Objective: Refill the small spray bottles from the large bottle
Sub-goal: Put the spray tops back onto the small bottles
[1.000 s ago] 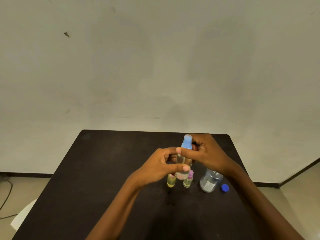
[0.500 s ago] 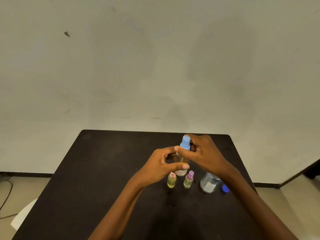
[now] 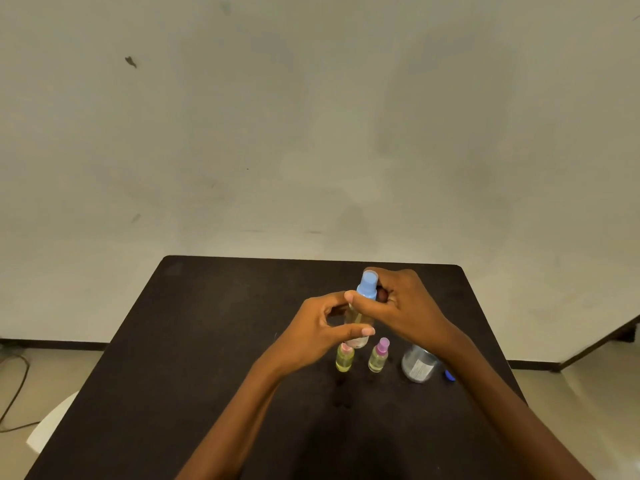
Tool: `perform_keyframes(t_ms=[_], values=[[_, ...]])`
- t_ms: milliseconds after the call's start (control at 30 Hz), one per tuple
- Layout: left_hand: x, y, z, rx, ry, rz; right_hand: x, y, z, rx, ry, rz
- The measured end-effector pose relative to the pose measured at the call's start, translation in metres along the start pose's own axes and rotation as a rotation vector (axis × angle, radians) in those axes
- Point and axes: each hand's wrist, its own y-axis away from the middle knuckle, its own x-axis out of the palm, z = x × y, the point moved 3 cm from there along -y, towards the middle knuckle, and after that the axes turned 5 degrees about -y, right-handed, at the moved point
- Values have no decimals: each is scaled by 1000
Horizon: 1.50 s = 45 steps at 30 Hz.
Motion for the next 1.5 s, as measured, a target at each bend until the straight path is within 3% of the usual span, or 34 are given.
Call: perform_keyframes(t_ms=[200,367,533,767,1133,1300,1433,1500], values=[[-3,0,23,-34,12,-46,8,-4,-14,67,107,114],[-9,6,79,-191,-48,-189,7,5,-21,164,-49,18],[0,11,142,-363,-56,-230,26,25,-54,388,-151,54],[5,15,200,-522,-182,-385,79,64,-120,739,14,-8],[8,11,219,-576,-213,-302,109,48,-130,704,241,273],[24,47,182,-593,-281,-725,109,42,-136,732,300,292],[59,53,166,-440,-373,-536,107,35,-135,695,350,369],[71,37,169,-446,-335,-441,106,32,-132,653,377,409]])
